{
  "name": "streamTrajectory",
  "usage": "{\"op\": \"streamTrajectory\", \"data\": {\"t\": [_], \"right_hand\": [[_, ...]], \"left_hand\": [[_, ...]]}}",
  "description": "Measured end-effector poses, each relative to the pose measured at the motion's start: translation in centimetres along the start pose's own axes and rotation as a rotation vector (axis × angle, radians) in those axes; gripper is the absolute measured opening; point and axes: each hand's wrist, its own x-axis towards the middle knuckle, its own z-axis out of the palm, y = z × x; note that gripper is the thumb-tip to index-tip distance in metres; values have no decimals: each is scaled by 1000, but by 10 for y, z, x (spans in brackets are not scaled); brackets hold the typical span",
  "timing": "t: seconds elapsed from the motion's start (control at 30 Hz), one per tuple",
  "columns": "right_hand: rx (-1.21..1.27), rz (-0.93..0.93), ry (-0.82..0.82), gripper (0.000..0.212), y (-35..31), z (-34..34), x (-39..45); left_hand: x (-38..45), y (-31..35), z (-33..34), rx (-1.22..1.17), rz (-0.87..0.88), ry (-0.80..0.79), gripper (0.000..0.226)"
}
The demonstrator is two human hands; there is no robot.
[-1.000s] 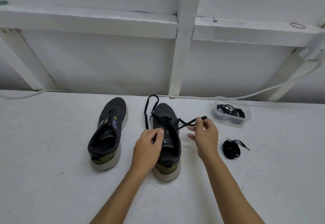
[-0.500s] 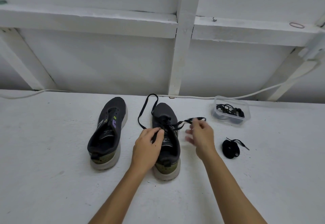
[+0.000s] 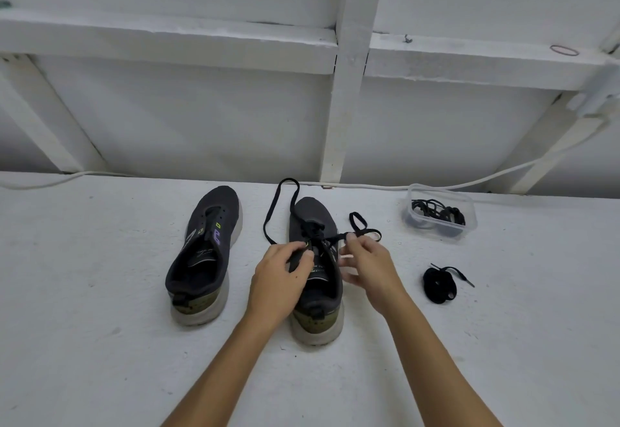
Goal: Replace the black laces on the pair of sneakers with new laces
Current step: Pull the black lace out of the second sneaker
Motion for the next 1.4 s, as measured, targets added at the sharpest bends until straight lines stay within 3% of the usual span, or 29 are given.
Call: {"op": "streamTrajectory", "data": {"t": [0.13, 0.23, 0.5, 0.73, 0.9, 1.13, 1.4], "right_hand": [[-99, -45, -204, 21, 0, -8, -4], [-142, -77, -241, 16, -3, -11, -4], [-219, -151, -226, 11, -4, -11, -1], [-465, -243, -160, 9, -6, -7, 5], [-380, -192, -156, 10, -3, -7, 4], [-448, -194, -177, 10, -11, -10, 5], [-405, -226, -134, 19, -5, -8, 5]], "left_hand": [[10, 10, -3, 84, 105, -46, 12], [20, 13, -2, 188, 107, -105, 15], [27, 20, 11, 397, 188, -63, 16], [22, 25, 16, 567, 273, -18, 21], [23, 22, 19, 501, 297, -4, 17], [22, 24, 18, 649, 320, 37, 26], [24, 15, 13, 500, 346, -32, 20]]}}
